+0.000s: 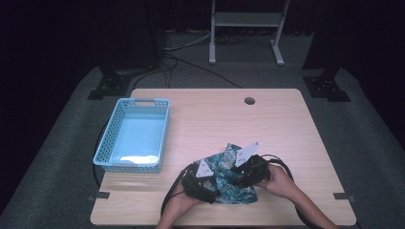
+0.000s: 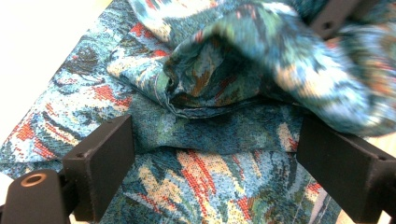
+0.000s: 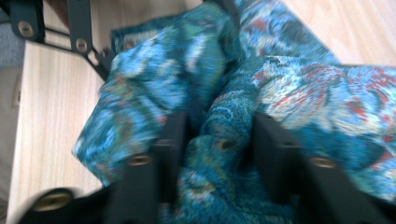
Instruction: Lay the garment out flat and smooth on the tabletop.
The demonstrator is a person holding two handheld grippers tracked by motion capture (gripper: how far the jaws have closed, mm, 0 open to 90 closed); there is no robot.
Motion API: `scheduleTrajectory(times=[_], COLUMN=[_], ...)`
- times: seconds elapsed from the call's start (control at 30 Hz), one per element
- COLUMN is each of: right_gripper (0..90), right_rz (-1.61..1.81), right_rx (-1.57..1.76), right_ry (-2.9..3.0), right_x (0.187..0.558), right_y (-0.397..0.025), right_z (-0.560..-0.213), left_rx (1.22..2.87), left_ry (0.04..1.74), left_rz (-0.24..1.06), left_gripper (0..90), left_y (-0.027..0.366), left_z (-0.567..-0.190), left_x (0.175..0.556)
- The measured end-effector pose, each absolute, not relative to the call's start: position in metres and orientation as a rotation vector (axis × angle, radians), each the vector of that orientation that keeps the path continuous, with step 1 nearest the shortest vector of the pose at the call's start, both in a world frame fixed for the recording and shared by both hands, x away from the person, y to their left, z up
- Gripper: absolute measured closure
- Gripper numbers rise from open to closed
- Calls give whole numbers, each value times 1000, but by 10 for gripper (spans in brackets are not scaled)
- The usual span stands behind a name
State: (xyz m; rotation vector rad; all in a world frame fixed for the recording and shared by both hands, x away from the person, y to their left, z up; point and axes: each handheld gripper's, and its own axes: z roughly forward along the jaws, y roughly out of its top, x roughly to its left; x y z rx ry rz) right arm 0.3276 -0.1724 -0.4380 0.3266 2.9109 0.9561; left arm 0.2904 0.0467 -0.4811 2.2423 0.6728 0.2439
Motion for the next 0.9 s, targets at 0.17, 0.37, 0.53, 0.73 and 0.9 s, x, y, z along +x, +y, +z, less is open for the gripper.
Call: scheduleTrajectory(times=[0.17, 0.37, 0.53, 0.73, 0.9], right_gripper=[820, 837, 837, 836, 830], right_rz=[946, 951, 922, 877, 834], right_rx=[330, 386, 423, 497, 604], right_ry=[2872, 2839, 2817, 2783, 2765], right_x=[324, 321, 318, 313, 310], right_y=[-183, -213, -235, -271, -304], right_z=[-433, -416, -406, -396, -399], left_rx=[2241, 2242, 2245, 2247, 2250], left_ry=[665, 662, 659, 660, 658], left_rz=[245, 241, 244, 244, 247], left_gripper=[110, 110, 110, 111, 111], left_y=[47, 48, 48, 47, 47], left_z=[-482, -481, -481, -481, -481], left_x=[290, 291, 290, 290, 291])
